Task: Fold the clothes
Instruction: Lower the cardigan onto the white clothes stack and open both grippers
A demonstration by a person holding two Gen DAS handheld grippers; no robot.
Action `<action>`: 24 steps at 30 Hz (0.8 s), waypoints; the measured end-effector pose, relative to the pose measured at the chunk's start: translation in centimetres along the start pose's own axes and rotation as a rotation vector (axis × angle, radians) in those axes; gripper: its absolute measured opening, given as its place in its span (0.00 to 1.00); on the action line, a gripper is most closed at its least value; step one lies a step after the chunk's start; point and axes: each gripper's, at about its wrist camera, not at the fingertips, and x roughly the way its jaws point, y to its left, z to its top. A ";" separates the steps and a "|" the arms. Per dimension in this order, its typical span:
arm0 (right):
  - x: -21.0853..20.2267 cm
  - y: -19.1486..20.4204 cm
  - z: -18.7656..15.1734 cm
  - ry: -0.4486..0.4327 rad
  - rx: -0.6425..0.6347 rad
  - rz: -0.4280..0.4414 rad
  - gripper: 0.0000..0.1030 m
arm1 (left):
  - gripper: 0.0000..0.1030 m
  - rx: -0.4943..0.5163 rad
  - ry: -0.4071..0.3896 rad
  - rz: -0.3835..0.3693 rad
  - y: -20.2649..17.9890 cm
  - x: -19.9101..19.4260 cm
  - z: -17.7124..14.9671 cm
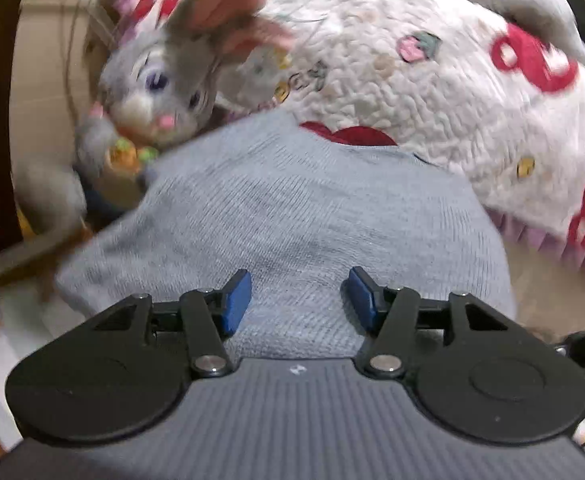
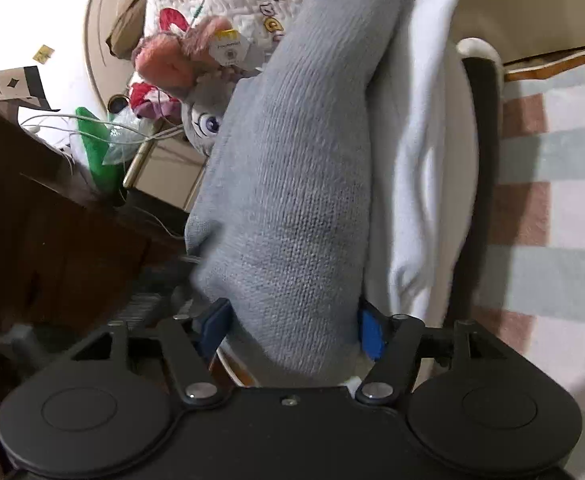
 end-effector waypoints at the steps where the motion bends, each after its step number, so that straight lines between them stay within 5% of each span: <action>1: -1.5 -0.2 0.4 -0.019 -0.012 -0.003 0.69 | 0.52 -0.054 0.005 -0.020 0.7 0.0 0.3; 6: -7.3 0.1 5.7 -0.209 -0.068 -0.001 0.72 | 0.52 -0.009 0.007 0.022 0.1 0.3 0.1; 10: -4.5 0.1 10.5 -0.336 -0.145 -0.195 0.73 | 0.52 0.021 0.028 0.049 -0.4 0.3 0.1; 13: -0.4 -1.7 13.7 -0.333 -0.126 -0.219 0.77 | 0.53 0.029 0.038 0.078 -0.6 0.7 0.1; 14: 0.3 -2.6 14.5 -0.327 -0.080 -0.173 0.74 | 0.53 0.031 0.038 0.077 -0.5 0.7 0.1; 16: 1.5 -3.9 15.8 -0.332 -0.020 -0.087 0.38 | 0.53 0.035 0.037 0.075 -0.5 0.7 0.0; 17: 1.2 -3.1 16.1 -0.387 -0.090 -0.070 0.33 | 0.53 0.034 0.035 0.075 -0.5 0.7 0.0; 20: 0.9 -0.8 15.1 -0.470 -0.286 -0.126 0.29 | 0.53 0.030 0.031 0.071 -0.4 0.8 0.0; 24: 3.1 -2.7 14.6 -0.402 -0.309 -0.347 0.32 | 0.53 0.032 0.029 0.053 -0.9 1.1 -0.1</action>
